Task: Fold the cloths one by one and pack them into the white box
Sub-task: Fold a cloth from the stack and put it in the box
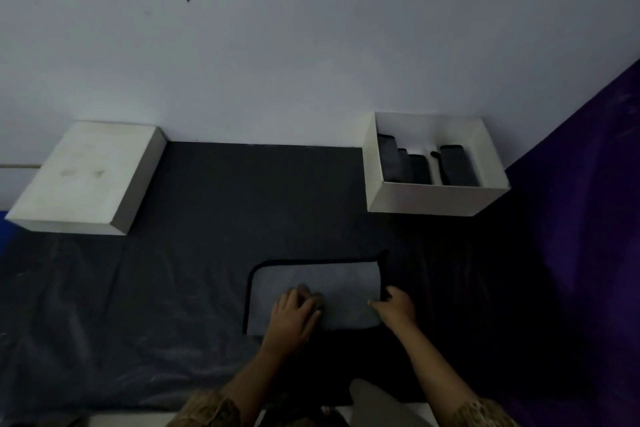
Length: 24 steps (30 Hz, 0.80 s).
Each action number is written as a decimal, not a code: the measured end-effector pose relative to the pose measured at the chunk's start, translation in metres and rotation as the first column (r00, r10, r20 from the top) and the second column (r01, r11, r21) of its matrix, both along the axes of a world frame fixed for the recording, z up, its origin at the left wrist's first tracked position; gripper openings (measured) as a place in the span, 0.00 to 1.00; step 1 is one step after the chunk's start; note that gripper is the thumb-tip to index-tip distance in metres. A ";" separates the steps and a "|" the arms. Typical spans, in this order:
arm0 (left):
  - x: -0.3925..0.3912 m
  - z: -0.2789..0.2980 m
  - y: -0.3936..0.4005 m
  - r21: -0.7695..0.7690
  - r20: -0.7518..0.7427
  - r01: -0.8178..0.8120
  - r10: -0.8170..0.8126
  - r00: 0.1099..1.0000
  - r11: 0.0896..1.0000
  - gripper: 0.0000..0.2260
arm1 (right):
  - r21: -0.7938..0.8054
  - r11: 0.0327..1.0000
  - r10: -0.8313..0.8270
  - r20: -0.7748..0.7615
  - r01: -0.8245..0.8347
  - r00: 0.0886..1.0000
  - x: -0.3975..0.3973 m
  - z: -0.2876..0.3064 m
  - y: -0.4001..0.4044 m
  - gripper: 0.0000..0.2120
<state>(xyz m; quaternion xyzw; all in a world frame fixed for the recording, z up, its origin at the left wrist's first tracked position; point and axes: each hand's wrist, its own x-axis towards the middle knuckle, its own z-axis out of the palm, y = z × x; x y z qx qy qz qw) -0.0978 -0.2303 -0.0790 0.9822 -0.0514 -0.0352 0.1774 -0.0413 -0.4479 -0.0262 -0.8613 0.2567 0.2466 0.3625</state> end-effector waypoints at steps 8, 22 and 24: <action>0.006 0.062 -0.077 -0.668 -0.718 -0.715 0.076 0.692 0.207 0.16 | 0.528 0.828 -0.139 -0.134 0.189 0.981 -0.030 0.041 -0.014 0.26; -0.010 0.042 0.007 -0.627 -0.513 -0.660 0.419 0.749 0.414 0.14 | 0.532 0.845 0.004 -0.121 0.061 0.993 -0.052 0.019 0.028 0.19; -0.008 0.035 0.026 -0.567 -0.485 -0.676 0.473 0.736 0.471 0.14 | 0.464 0.886 0.038 -0.096 0.011 0.995 -0.055 0.010 0.038 0.13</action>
